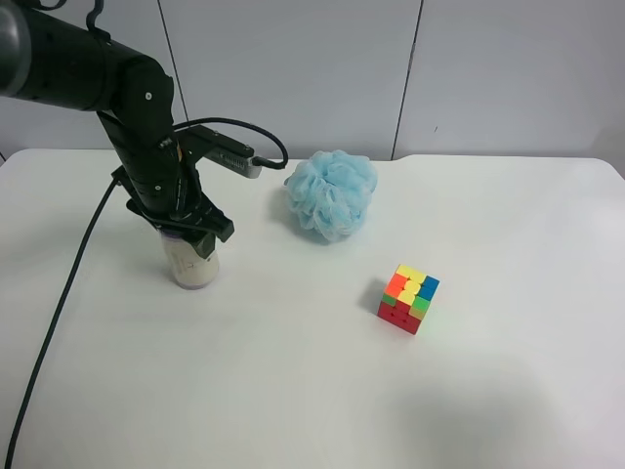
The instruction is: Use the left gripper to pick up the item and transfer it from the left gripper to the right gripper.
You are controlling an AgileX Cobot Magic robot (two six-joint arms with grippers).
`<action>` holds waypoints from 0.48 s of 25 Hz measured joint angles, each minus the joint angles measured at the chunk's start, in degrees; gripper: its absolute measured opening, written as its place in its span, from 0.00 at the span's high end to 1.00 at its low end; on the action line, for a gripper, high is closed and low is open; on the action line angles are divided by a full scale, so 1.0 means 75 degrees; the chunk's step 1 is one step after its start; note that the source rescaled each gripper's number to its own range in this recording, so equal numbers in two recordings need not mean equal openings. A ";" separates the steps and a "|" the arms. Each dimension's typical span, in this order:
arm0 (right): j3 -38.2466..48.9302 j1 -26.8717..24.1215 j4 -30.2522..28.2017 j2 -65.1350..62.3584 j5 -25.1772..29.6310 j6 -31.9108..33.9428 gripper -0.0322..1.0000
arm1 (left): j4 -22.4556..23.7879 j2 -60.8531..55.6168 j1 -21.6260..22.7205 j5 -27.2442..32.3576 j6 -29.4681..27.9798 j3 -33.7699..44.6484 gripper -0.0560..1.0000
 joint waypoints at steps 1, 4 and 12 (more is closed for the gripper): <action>0.0000 0.0000 0.0000 0.0000 0.0000 0.0000 0.00 | -0.0010 -0.0071 0.0000 0.0111 0.0024 -0.0011 0.94; 0.0000 0.0000 0.0000 0.0000 0.0000 0.0000 0.00 | -0.0257 -0.0496 0.0000 0.0582 0.0122 -0.0195 0.94; 0.0000 0.0000 0.0000 0.0000 0.0000 0.0000 0.00 | -0.2493 -0.1730 0.0000 0.0824 0.1711 -0.0349 0.94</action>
